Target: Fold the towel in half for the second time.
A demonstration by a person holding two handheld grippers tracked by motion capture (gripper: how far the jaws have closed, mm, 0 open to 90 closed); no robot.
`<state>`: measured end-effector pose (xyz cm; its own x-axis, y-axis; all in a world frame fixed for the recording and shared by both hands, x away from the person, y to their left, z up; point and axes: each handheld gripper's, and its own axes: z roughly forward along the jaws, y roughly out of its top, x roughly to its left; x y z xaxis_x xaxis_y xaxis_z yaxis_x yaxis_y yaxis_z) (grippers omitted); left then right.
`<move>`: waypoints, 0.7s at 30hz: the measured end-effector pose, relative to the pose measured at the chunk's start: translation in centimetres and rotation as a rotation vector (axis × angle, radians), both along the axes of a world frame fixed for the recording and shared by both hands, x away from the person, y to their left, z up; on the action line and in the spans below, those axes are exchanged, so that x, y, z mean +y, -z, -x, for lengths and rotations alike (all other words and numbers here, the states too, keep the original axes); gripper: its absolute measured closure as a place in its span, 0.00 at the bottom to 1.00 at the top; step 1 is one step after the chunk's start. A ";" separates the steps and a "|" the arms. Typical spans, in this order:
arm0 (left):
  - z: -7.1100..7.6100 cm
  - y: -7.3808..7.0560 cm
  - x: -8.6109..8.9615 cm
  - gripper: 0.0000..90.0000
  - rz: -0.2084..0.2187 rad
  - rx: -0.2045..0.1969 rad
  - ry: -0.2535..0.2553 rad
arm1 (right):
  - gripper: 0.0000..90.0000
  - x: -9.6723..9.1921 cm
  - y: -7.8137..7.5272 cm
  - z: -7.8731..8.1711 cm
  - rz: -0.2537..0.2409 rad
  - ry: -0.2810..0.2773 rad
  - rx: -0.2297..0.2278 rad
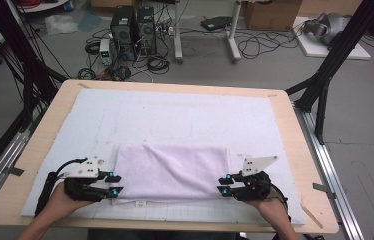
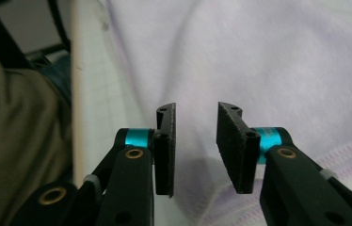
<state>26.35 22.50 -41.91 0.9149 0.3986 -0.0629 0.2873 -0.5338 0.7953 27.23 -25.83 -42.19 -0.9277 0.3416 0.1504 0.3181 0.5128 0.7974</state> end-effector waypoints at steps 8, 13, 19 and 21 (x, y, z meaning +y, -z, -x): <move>-0.4 1.9 -1.2 0.96 -0.066 0.015 0.010 | 0.87 0.8 1.9 -0.2 0.110 0.020 0.009; 0.5 0.6 0.1 0.98 -0.027 -0.003 0.004 | 0.95 0.4 1.1 0.2 0.089 0.003 -0.008; 0.9 0.4 1.0 0.74 -0.028 0.007 -0.017 | 0.80 -0.1 0.6 0.8 0.063 -0.001 0.013; 0.4 0.3 1.1 0.69 -0.020 0.005 -0.039 | 0.75 -0.4 0.2 0.4 0.027 0.023 0.007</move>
<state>25.97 23.58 -42.20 0.8983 0.4354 -0.0589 0.3122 -0.5382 0.7828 26.88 -26.22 -42.38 -0.9186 0.3668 0.1471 0.3353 0.5266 0.7812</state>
